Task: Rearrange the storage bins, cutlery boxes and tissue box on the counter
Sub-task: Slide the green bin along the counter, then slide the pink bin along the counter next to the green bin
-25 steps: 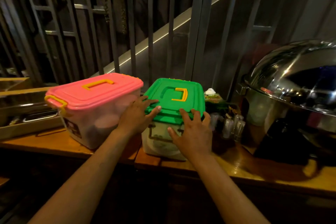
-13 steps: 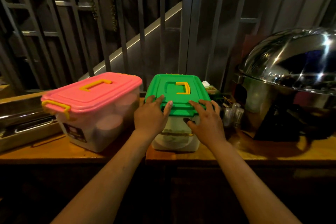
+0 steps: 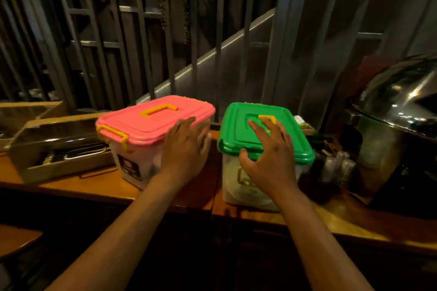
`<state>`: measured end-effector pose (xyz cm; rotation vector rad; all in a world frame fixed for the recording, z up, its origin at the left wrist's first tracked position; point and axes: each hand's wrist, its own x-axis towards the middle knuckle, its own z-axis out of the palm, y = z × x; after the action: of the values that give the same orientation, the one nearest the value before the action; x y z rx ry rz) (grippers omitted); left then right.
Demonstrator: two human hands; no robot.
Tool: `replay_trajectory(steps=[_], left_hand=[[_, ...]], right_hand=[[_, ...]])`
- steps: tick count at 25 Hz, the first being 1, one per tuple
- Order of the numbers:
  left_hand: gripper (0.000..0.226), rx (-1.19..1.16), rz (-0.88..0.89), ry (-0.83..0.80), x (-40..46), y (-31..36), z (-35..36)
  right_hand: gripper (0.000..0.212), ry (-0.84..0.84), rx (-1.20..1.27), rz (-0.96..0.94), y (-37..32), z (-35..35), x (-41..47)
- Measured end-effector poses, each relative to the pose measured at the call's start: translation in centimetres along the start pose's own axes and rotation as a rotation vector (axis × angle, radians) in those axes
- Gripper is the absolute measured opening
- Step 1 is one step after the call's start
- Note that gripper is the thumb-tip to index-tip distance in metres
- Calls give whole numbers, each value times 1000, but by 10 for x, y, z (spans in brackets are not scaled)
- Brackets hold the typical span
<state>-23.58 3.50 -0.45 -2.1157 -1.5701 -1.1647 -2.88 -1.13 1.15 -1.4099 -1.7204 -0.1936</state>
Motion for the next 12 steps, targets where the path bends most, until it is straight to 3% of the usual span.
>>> replay_trajectory(steps=[5,12], left_hand=[[44,198,-167,38,-4,-101,-62],[42,142,-321,-115,24,-215,-86]], right_hand=[[57,-96,177,-195,-71,65,23],[63,-331,143,-202,-175,164,42]])
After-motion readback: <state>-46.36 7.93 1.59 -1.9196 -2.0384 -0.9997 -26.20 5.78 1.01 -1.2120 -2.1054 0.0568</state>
